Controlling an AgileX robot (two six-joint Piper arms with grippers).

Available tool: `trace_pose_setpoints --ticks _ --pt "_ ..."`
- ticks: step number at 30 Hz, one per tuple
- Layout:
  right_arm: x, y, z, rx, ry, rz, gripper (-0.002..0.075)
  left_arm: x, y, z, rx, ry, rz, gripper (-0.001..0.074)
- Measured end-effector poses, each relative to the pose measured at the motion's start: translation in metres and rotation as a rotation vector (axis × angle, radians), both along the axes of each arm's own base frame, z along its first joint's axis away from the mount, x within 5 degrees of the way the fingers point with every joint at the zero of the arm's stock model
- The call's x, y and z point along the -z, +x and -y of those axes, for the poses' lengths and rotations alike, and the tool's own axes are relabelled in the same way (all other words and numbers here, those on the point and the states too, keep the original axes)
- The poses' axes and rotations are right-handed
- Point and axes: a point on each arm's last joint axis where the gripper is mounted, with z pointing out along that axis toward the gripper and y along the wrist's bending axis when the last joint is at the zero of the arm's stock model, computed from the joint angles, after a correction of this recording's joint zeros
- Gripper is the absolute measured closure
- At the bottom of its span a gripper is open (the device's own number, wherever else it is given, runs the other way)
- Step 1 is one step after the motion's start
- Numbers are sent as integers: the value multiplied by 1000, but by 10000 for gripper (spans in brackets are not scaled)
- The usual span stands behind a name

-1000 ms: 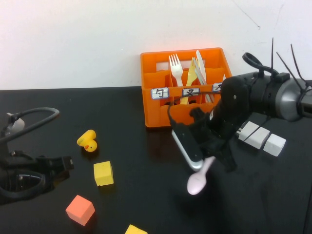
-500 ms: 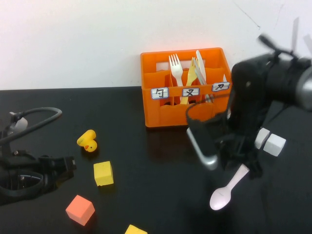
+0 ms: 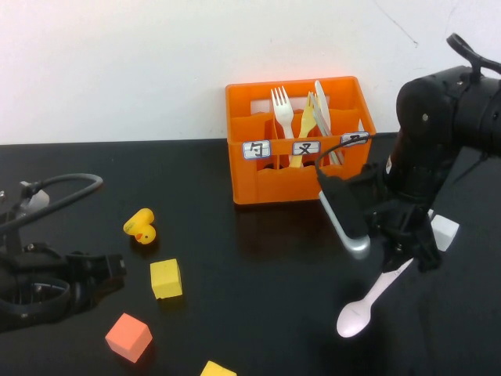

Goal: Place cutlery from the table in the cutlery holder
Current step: Pick up the spoon

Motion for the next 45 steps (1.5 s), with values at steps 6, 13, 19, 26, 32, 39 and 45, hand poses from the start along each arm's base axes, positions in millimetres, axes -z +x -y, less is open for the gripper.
trace_pose_setpoints --ticks 6,13,19,26,32,39,45 --pt "11 1 -3 -87 14 -12 265 -1 -1 4 62 -7 16 736" --pt "47 -17 15 -141 -128 -105 266 -2 -2 5 90 -1 28 736" --pt "49 -19 20 -142 -138 -50 293 -2 -2 6 95 -6 29 736" --pt "46 -19 20 -130 -120 1 313 -3 -1 7 104 -11 42 736" --pt "47 -12 15 -169 -77 73 315 -3 -1 7 111 -17 53 736" --pt "51 -11 13 -196 -63 81 315 -4 -1 8 113 -26 60 736" --pt "57 -9 12 -198 -66 74 315 -4 -1 8 114 -28 62 736"
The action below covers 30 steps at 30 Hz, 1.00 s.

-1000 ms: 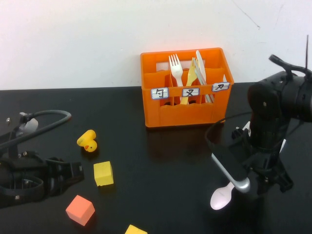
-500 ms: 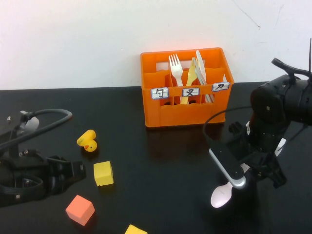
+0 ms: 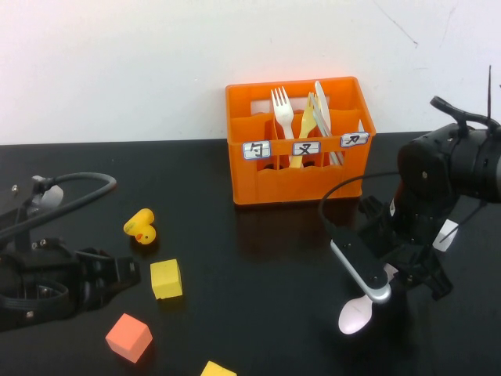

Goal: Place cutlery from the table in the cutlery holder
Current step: Pick up the spoon

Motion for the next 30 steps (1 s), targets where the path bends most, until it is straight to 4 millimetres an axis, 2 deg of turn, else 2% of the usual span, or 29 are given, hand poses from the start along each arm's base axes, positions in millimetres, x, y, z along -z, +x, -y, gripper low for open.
trace_pose_setpoints --ticks 5,8,13,14,30 --pt "1 1 0 0 -7 -14 319 0 0 0 0 -1 1 736" --pt "1 0 0 0 -12 -21 358 0 0 0 0 -1 1 736" --pt "1 -3 2 0 -34 -55 547 0 0 0 -3 -9 0 736" --pt "1 -3 2 0 -34 -56 565 0 0 0 -4 -11 0 736" --pt "-2 -2 -2 115 -33 -129 564 -2 1 2 -20 -50 -2 736"
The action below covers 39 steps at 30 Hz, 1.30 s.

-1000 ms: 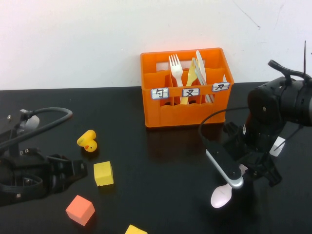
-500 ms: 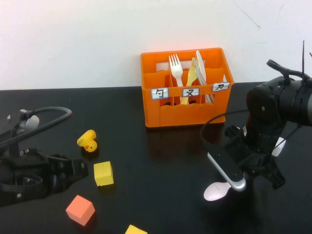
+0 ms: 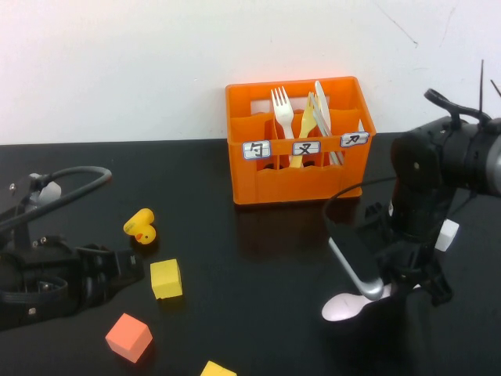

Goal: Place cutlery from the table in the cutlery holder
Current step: Pick up the spoon, then place the spoon on the box

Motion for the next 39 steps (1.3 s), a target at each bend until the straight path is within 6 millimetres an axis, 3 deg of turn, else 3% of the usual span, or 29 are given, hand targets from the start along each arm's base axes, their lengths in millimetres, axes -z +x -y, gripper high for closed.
trace_pose_setpoints --ticks 5,14,22,39 --pt "-11 5 -12 84 64 -68 564 0 0 0 1 -1 2 736" --pt "-53 14 -28 184 168 -103 564 0 0 0 -2 -3 2 736" --pt "-85 26 -39 446 270 -74 564 0 0 0 -2 -3 2 736" --pt "-159 22 -61 479 621 -83 564 0 -1 1 9 -4 -2 736"
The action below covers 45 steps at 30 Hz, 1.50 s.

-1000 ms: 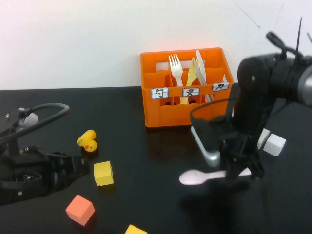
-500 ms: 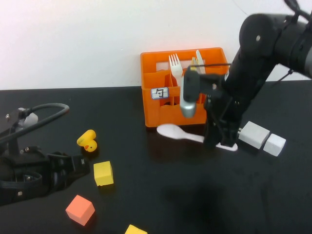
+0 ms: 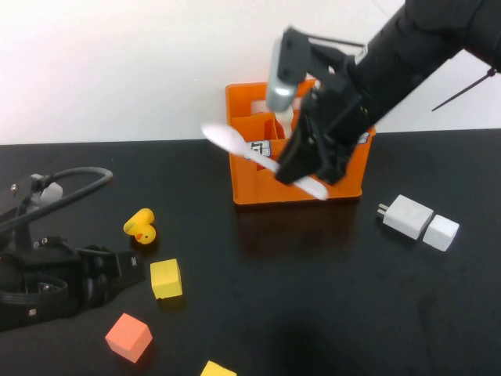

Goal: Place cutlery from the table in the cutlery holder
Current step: Place the spoon on the box

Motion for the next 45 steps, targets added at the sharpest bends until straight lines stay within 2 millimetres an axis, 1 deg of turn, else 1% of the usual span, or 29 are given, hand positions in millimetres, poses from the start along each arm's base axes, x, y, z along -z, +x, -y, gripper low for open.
trace_pose_setpoints --ticks 6,13,15,18,21,29,32,36,40,45 --pt "-14 13 -11 108 186 101 564 0 0 0 0 0 0 736" --pt "-37 38 -17 340 439 294 564 0 0 0 0 0 0 736" --pt "-44 43 -17 406 512 321 564 0 0 0 0 0 0 736" --pt "-44 51 -18 480 588 317 564 0 0 0 0 0 0 736" --pt "-30 60 -22 517 605 283 564 0 0 0 0 0 0 736" --pt "32 80 -34 568 569 144 564 0 0 0 0 0 0 736" --pt "49 86 -37 584 562 120 564 0 0 0 0 0 0 736" --pt "64 91 -39 603 551 111 564 0 0 0 0 0 0 736" --pt "68 92 -39 596 544 118 564 0 0 0 0 0 0 736" --pt "77 94 -40 599 533 105 564 0 0 0 0 0 0 736"
